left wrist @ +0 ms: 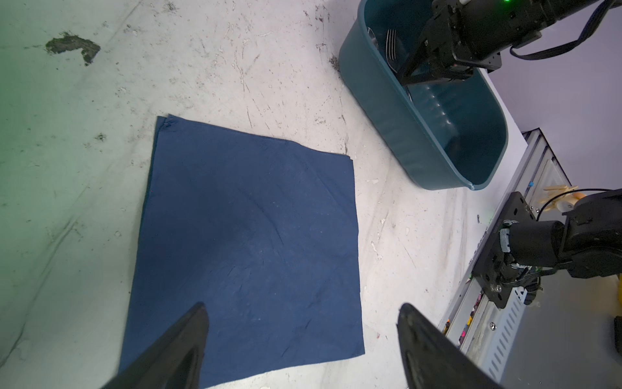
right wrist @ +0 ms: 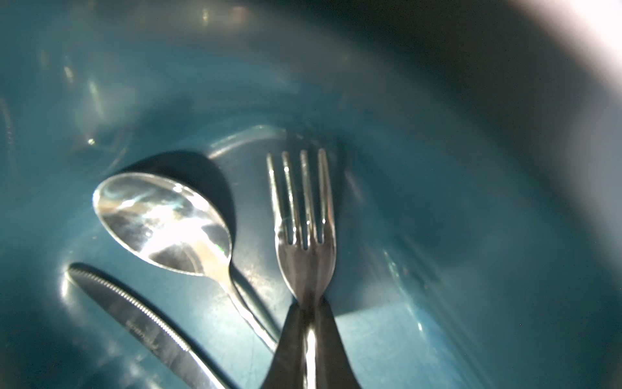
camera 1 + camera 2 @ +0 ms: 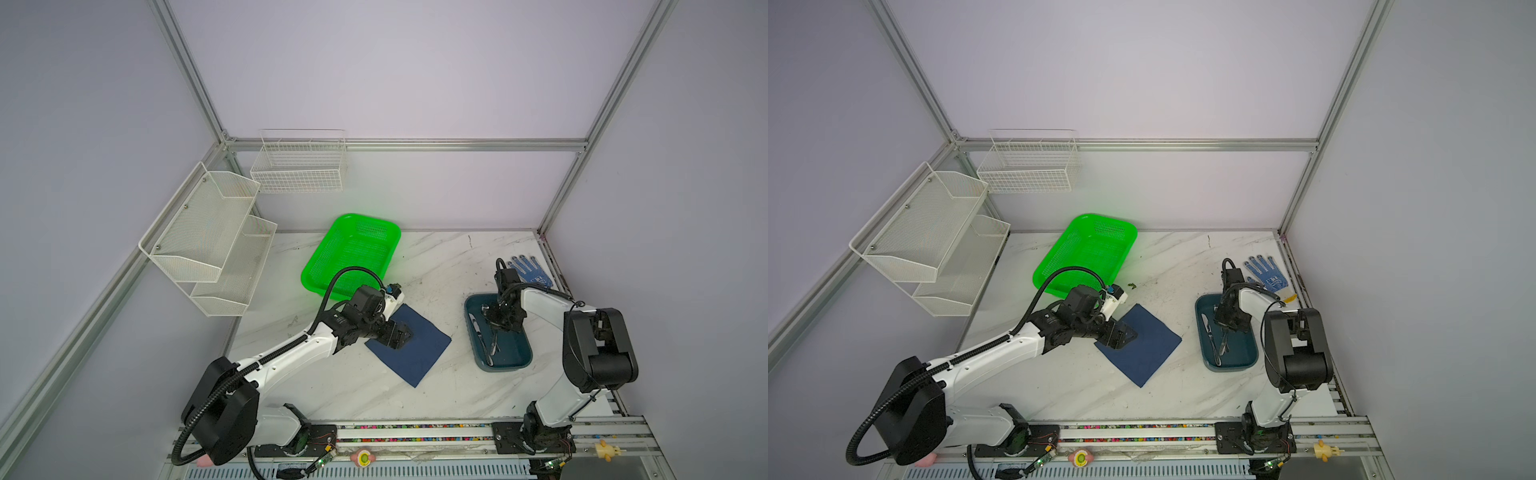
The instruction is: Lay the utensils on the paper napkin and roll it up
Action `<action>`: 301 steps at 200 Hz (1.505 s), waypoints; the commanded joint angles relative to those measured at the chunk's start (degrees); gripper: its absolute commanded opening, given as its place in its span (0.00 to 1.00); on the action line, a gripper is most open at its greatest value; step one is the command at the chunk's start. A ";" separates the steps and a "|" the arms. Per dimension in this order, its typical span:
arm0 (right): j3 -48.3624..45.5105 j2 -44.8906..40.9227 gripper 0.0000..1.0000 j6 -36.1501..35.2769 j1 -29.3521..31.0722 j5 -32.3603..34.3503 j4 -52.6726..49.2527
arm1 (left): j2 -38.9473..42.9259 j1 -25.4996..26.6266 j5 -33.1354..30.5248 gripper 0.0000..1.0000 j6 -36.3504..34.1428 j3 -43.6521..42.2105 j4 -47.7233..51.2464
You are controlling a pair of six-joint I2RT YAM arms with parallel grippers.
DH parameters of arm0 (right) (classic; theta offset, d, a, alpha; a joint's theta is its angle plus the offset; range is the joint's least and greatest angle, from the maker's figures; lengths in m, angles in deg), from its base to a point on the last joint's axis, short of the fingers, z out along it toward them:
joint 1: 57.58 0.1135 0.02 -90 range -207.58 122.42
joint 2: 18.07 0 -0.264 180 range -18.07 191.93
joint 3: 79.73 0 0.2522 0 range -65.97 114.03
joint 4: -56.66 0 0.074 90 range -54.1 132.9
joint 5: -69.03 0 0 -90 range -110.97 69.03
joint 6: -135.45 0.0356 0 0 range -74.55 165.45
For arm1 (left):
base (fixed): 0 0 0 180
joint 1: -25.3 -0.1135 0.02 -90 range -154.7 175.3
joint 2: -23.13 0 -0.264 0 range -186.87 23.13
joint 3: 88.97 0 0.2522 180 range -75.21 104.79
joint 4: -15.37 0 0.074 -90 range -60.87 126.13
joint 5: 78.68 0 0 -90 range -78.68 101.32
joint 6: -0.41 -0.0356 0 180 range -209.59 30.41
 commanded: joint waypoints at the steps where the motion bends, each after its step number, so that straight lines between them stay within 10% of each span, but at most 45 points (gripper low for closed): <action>1: -0.92 -0.28 0.05 0.74 -0.20 0.94 -6.22 | -0.09 -0.42 -0.02 0.87 0.24 5.78 -1.62; 63: 4.98 -13.18 0.04 1.72 -0.17 3.47 -11.55 | 0.48 -0.41 -7.10 0.86 4.29 4.84 -0.30; 124: 10.45 -20.24 0.04 -1.06 2.91 -9.66 -11.59 | -2.22 -0.58 -7.54 0.84 7.87 1.71 0.50; 301: 14.46 -0.33 0.03 5.35 30.02 -13.34 4.15 | -9.58 -0.26 -2.78 0.71 23.38 -12.54 -10.02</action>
